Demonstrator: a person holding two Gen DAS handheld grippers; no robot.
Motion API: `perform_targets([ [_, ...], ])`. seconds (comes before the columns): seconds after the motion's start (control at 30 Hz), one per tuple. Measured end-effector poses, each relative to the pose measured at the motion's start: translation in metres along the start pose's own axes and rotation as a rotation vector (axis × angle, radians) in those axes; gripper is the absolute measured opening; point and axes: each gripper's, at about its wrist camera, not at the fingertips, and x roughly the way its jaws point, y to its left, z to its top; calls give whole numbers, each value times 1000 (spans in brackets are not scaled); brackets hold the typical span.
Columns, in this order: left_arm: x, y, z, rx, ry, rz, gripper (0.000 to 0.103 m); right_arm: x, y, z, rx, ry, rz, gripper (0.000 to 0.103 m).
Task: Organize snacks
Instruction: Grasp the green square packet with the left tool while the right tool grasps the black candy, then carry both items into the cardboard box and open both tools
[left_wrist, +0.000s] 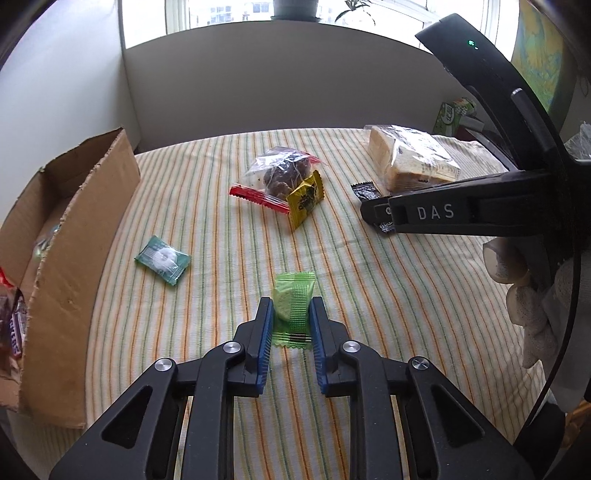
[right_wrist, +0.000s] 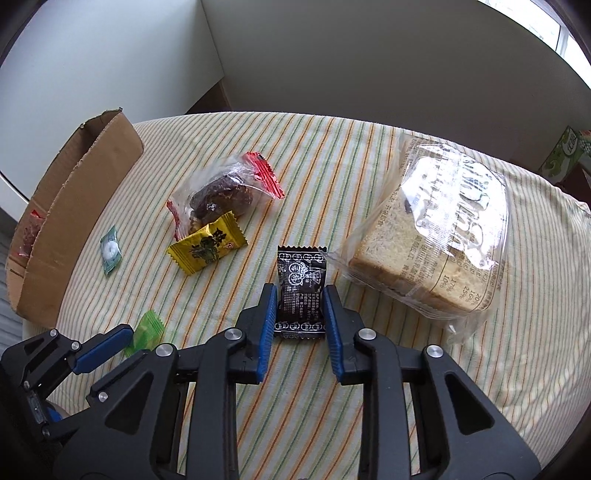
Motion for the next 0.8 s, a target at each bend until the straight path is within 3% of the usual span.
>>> perform_targets([
  [0.43, -39, 24, 6, -55, -120, 24, 18, -52, 11, -13, -27, -85, 68, 26],
  [0.8, -79, 74, 12, -154, -256, 124, 18, -85, 77, 17, -111, -187, 151, 26],
])
